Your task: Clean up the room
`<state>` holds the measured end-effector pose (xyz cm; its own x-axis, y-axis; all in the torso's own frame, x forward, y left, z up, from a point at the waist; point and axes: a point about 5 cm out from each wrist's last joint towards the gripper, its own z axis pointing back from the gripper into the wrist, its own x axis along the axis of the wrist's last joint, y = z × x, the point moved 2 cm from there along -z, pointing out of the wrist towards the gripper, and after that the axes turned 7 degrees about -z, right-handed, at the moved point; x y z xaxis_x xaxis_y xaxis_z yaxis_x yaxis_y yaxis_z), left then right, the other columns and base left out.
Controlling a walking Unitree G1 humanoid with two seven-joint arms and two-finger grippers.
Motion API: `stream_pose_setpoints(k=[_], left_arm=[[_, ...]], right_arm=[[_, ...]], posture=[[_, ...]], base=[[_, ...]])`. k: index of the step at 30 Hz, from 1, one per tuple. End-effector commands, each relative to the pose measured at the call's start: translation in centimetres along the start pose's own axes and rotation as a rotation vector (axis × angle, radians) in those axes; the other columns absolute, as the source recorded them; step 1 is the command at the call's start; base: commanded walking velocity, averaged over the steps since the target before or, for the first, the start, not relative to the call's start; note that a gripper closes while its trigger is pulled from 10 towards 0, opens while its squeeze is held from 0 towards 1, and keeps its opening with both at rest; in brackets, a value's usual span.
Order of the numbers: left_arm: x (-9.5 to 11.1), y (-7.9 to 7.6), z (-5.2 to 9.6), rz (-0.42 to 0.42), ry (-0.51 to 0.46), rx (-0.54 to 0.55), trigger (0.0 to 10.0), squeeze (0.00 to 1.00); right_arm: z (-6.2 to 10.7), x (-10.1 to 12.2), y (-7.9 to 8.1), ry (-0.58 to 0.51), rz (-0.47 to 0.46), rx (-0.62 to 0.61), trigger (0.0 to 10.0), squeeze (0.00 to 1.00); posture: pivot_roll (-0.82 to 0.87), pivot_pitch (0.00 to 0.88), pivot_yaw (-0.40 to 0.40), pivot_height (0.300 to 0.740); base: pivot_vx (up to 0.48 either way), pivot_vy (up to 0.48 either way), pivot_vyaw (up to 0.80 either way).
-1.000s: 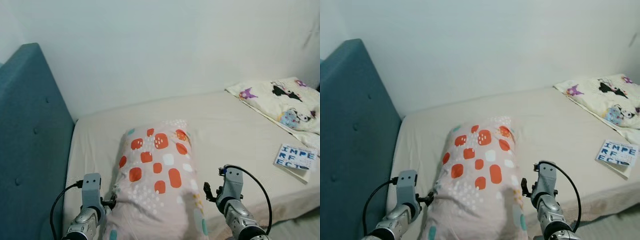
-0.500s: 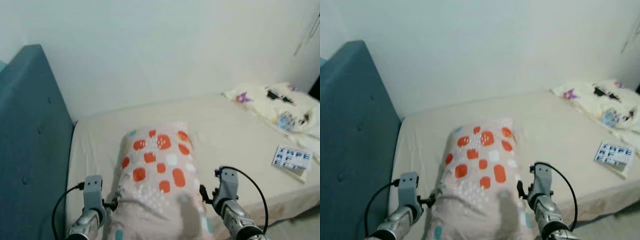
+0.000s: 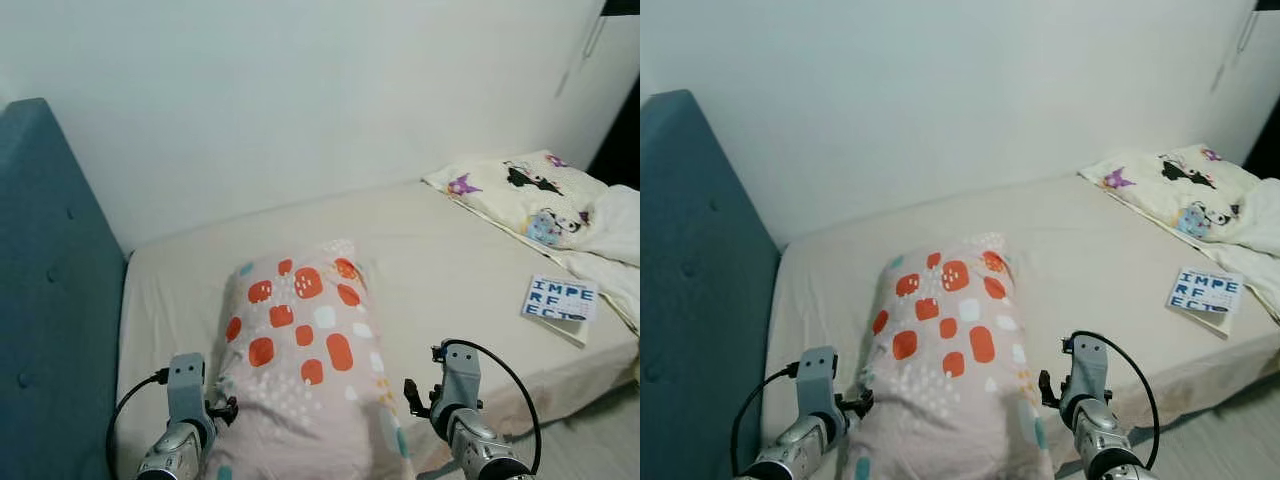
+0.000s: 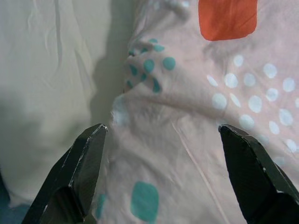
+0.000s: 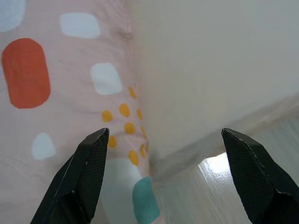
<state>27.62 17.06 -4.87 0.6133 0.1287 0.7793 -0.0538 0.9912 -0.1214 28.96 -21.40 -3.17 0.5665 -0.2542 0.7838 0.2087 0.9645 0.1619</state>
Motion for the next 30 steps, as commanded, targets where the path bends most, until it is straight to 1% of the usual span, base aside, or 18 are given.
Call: stream_pose_setpoints(k=[1, 2, 3, 4, 5, 6, 7, 10, 12, 13, 15, 18, 21, 26, 28, 30], left_arm=[[0.0, -0.4, -0.1, 0.032, 0.011, -0.015, 10.0, 0.00], [1.0, -1.4, -0.4, 0.155, -0.005, -0.060, 10.0, 0.00], [1.0, -1.4, -0.4, 0.155, -0.005, -0.060, 10.0, 0.00], [1.9, -2.3, -0.7, 0.250, -0.019, -0.100, 10.0, 0.00], [1.9, -2.3, -0.7, 0.250, -0.019, -0.100, 10.0, 0.00], [2.8, -3.1, -0.9, 0.335, -0.034, -0.133, 10.0, 0.00], [3.7, -3.8, -1.1, 0.377, -0.045, -0.153, 10.0, 0.00], [4.1, -4.0, -1.2, 0.385, -0.050, -0.158, 10.0, 0.00], [5.0, -4.8, -1.4, 0.354, -0.062, -0.139, 10.0, 0.00], [5.0, -4.8, -1.4, 0.354, -0.062, -0.139, 10.0, 0.00], [5.3, -5.1, -1.5, 0.318, -0.065, -0.115, 10.0, 0.00], [5.1, -5.0, -1.5, 0.299, -0.054, -0.089, 10.0, 0.00], [4.6, -4.4, -1.4, 0.292, -0.035, -0.047, 10.0, 0.00], [4.3, -4.0, -1.4, 0.328, -0.028, -0.029, 10.0, 0.00], [4.1, -3.7, -1.4, 0.359, -0.026, -0.019, 10.0, 0.00], [4.1, -3.7, -1.4, 0.366, -0.024, -0.018, 10.0, 0.00]], right_arm=[[0.0, -0.4, 0.3, 0.010, -0.006, 0.008, 10.0, 0.00], [0.0, -0.4, 0.4, 0.007, -0.010, 0.016, 10.0, 0.00], [0.0, -0.4, 0.4, 0.007, -0.010, 0.016, 10.0, 0.00], [0.0, -0.4, 0.5, 0.006, -0.006, 0.023, 10.0, 0.00], [0.0, -0.4, 0.5, 0.006, -0.006, 0.023, 10.0, 0.00], [0.0, -0.4, 0.6, 0.006, -0.005, 0.027, 10.0, 0.00], [0.0, -0.4, 0.7, 0.004, -0.009, 0.028, 10.0, 0.00], [0.0, -0.4, 0.7, 0.003, -0.013, 0.027, 10.0, 0.00], [0.0, -0.4, 0.7, 0.002, -0.016, 0.026, 10.0, 0.00], [0.0, -0.4, 0.7, 0.002, -0.016, 0.026, 10.0, 0.00], [0.0, -0.3, 0.8, -0.002, -0.023, 0.023, 10.0, 0.00], [-0.1, -0.2, 0.7, -0.003, -0.031, 0.018, 10.0, 0.00], [-0.1, -0.1, 0.8, 0.010, -0.041, 0.017, 10.0, 0.00], [-0.2, 0.2, 0.8, 0.000, -0.053, 0.027, 10.0, 0.00], [-0.2, 0.6, 0.7, -0.011, -0.064, 0.035, 10.0, 0.00], [-0.2, 0.7, 0.7, -0.015, -0.069, 0.040, 10.0, 0.00]], posture=[[-0.14, 0.000, 0.034, 0.739], [-0.15, 0.002, 0.028, 0.739], [-0.15, 0.002, 0.028, 0.739], [-0.15, 0.002, 0.029, 0.739], [-0.15, 0.002, 0.029, 0.739], [-0.14, 0.004, 0.034, 0.739], [-0.14, 0.007, 0.034, 0.739], [-0.14, 0.007, 0.034, 0.739], [-0.14, 0.010, 0.035, 0.739], [-0.14, 0.010, 0.035, 0.739], [-0.15, 0.012, 0.038, 0.739], [-0.15, 0.016, 0.038, 0.739], [-0.16, 0.019, 0.037, 0.734], [-0.16, 0.023, 0.036, 0.724], [-0.17, 0.030, 0.038, 0.714], [-0.17, 0.031, 0.038, 0.709]], base=[[0.000, 0.000, 0.00], [0.000, 0.000, 0.00], [0.000, 0.000, 0.00], [0.000, 0.000, 0.00], [0.000, 0.000, 0.00], [0.000, 0.000, 0.00], [0.000, 0.000, 0.00], [0.000, 0.000, 0.00], [0.000, 0.000, 0.00], [0.000, 0.000, 0.00], [0.000, 0.000, 0.00], [0.000, 0.000, 0.00], [0.000, 0.000, 0.00], [0.000, 0.000, 0.00], [0.000, 0.000, 0.00], [0.000, 0.000, 0.00]])
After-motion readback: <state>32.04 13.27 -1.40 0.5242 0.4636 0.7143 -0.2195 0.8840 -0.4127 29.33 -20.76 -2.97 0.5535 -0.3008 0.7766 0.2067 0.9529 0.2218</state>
